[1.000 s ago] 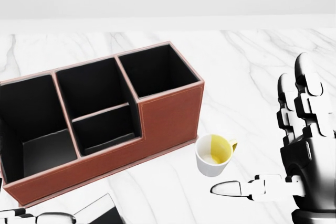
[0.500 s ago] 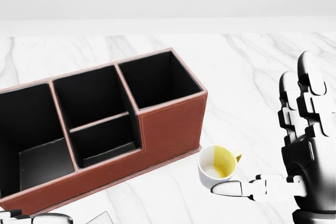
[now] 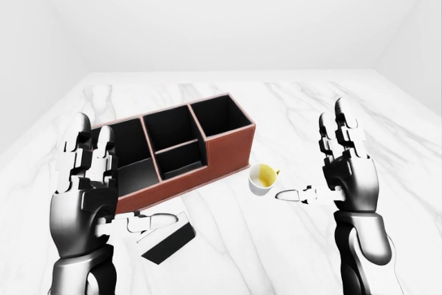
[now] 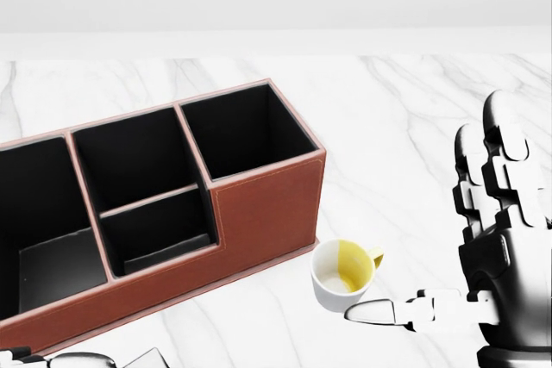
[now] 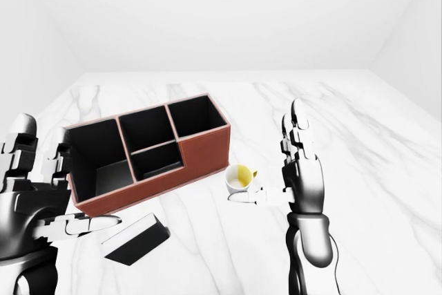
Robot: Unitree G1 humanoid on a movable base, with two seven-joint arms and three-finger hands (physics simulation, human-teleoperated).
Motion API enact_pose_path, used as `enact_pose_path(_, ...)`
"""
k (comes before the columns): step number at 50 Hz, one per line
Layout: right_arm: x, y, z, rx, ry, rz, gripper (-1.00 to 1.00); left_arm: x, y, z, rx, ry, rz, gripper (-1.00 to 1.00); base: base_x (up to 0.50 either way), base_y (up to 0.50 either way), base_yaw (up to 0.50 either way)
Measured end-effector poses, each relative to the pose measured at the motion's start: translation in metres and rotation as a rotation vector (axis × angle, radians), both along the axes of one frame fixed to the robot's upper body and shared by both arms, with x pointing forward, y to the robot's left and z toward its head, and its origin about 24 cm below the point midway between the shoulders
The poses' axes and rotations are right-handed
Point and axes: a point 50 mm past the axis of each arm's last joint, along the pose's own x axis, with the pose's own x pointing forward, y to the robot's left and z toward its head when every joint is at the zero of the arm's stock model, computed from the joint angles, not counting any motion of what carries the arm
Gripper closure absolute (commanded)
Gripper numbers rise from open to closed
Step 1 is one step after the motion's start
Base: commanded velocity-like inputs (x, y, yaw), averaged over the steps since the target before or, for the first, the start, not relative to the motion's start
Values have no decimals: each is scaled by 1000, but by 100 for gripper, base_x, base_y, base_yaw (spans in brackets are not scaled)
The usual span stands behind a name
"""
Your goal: Pick up the book and place it in the front compartment of the caddy.
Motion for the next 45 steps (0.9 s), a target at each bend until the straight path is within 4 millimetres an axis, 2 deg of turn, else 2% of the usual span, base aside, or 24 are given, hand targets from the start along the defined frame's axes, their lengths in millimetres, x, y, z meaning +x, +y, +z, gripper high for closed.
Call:
enact_pose_path(10, 0, 1, -1, -4, 4, 5, -99, -1, 1, 0, 0, 1, 2, -100, 49, 0, 0)
enact_pose_path(19, -1, 0, 0, -1, -1, 0, -100, -2, 0, 1, 24, 5, 3, -100, 0, 0, 0)
enact_pose_path(33, 1, -2, -1, 13, 1, -4, -100, -7, -7, 3, 186, 42, 21, -100, 0, 0, 0)
enact_pose_path(45, 2, -3, -2, 21, 6, -10, -100, -10, -11, -12, 319, 177, 7, -100, 0, 0, 0)
